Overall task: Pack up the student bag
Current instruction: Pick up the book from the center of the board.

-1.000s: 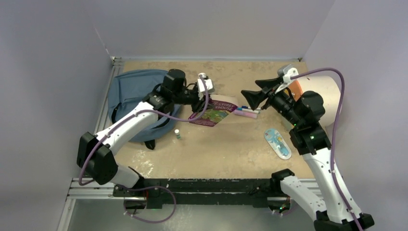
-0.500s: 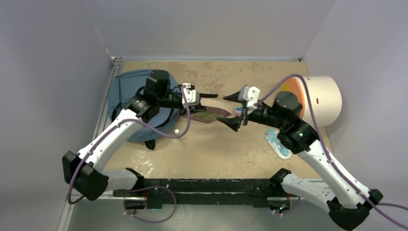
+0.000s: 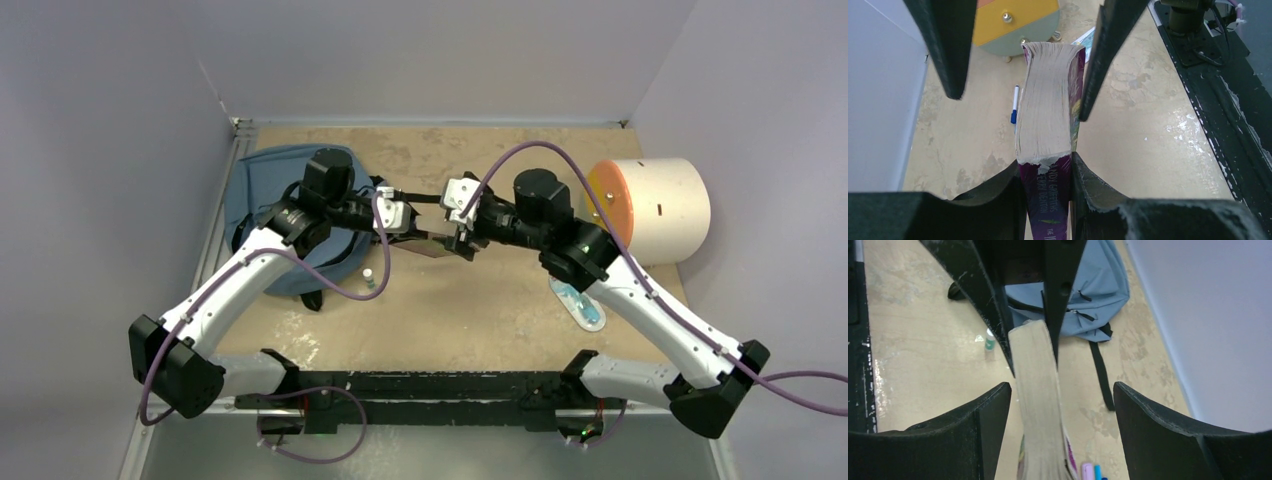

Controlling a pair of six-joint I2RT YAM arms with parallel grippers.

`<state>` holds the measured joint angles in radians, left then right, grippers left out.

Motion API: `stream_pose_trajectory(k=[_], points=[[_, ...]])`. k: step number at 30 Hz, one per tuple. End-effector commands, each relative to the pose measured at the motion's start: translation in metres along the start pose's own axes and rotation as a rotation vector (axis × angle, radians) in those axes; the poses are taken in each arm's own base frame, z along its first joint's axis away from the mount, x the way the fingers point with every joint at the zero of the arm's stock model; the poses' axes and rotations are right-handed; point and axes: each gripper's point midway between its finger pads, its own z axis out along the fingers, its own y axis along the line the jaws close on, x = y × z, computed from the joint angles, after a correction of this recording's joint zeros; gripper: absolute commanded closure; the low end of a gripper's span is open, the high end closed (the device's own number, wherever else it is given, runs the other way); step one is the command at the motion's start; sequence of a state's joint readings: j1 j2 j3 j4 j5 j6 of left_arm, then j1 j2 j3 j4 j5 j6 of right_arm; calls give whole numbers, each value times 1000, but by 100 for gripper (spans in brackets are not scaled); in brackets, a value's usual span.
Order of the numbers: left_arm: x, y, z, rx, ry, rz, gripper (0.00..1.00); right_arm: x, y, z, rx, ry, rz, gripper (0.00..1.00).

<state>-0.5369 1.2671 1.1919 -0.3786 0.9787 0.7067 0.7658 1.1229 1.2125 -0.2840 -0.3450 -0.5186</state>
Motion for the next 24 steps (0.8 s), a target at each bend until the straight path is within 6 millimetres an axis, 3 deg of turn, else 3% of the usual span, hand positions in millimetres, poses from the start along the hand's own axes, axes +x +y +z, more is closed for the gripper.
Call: stream_pose_trajectory(k=[1,10,24], points=[[-31,-3,-6,21,-92,153,100,-18,-12,-14,59,-7,-56,24],[-38,-2,-4,56,-104,139,100,3,13,1,-50,96,-21,32],[-39,-4,-4,71,-106,133,100,23,9,15,-19,185,-22,59]])
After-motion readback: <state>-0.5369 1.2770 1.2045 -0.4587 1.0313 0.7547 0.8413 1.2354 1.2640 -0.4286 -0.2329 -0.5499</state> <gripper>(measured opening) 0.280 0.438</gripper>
